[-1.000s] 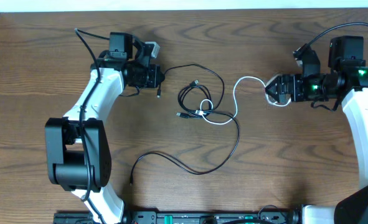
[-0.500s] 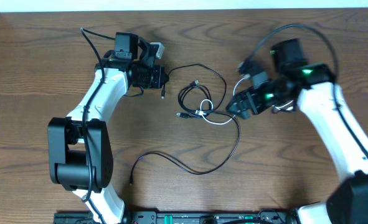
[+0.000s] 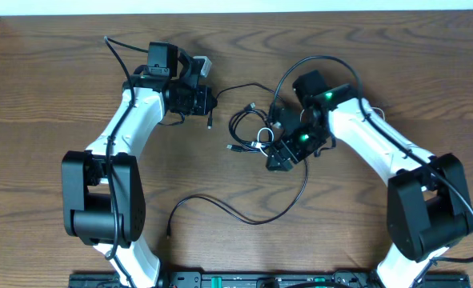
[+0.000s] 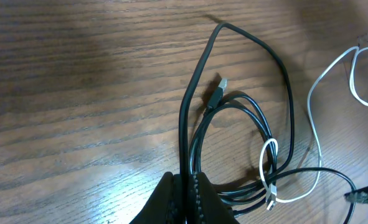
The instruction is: Untangle cables
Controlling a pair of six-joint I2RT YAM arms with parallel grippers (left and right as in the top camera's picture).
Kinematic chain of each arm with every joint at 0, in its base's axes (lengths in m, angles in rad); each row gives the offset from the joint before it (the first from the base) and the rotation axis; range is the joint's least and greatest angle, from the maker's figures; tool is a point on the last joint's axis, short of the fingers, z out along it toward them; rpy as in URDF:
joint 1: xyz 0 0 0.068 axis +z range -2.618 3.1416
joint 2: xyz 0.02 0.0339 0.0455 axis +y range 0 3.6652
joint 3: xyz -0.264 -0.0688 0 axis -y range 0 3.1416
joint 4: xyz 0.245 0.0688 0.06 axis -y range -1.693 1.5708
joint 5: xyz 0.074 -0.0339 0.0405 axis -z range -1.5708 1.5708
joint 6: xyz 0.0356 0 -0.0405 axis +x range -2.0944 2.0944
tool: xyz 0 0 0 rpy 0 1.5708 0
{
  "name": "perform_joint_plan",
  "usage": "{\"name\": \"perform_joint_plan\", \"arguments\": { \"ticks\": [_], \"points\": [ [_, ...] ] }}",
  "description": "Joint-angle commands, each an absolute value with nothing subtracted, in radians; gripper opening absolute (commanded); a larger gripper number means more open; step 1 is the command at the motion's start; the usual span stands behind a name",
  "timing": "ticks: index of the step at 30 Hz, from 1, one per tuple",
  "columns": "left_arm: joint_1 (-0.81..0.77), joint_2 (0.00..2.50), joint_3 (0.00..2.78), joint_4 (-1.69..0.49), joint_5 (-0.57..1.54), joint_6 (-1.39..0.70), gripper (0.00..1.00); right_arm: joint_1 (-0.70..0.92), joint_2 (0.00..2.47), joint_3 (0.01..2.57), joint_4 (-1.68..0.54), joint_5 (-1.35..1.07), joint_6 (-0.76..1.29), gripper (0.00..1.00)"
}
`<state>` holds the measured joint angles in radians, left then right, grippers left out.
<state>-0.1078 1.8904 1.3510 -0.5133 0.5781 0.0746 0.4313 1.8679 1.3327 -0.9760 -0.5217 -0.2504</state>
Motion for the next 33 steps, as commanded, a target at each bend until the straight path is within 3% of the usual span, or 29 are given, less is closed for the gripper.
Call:
{"name": "perform_joint_plan", "arguments": {
  "ticks": [1, 5, 24, 28, 33],
  "points": [
    [-0.113, 1.874, 1.365, -0.516, 0.595, 0.07, 0.08, 0.466, 1.871, 1.33, -0.966, -0.522, -0.269, 0.81],
    [-0.113, 1.874, 1.365, -0.522, 0.595, 0.07, 0.08, 0.472, 1.898, 1.33, -0.945, -0.402, -0.195, 0.81],
    [-0.113, 1.874, 1.365, -0.542, 0.595, 0.07, 0.08, 0.514, 1.982, 1.329, -0.804, -0.425, -0.24, 0.96],
    [-0.113, 1.874, 1.365, -0.546, 0.595, 0.07, 0.08, 0.514, 1.982, 1.329, -0.804, -0.423, -0.241, 0.93],
    [-0.113, 1.874, 1.365, -0.557, 0.595, 0.07, 0.08, 0.515, 1.982, 1.328, -0.804, -0.423, -0.241, 0.79]
  ]
}}
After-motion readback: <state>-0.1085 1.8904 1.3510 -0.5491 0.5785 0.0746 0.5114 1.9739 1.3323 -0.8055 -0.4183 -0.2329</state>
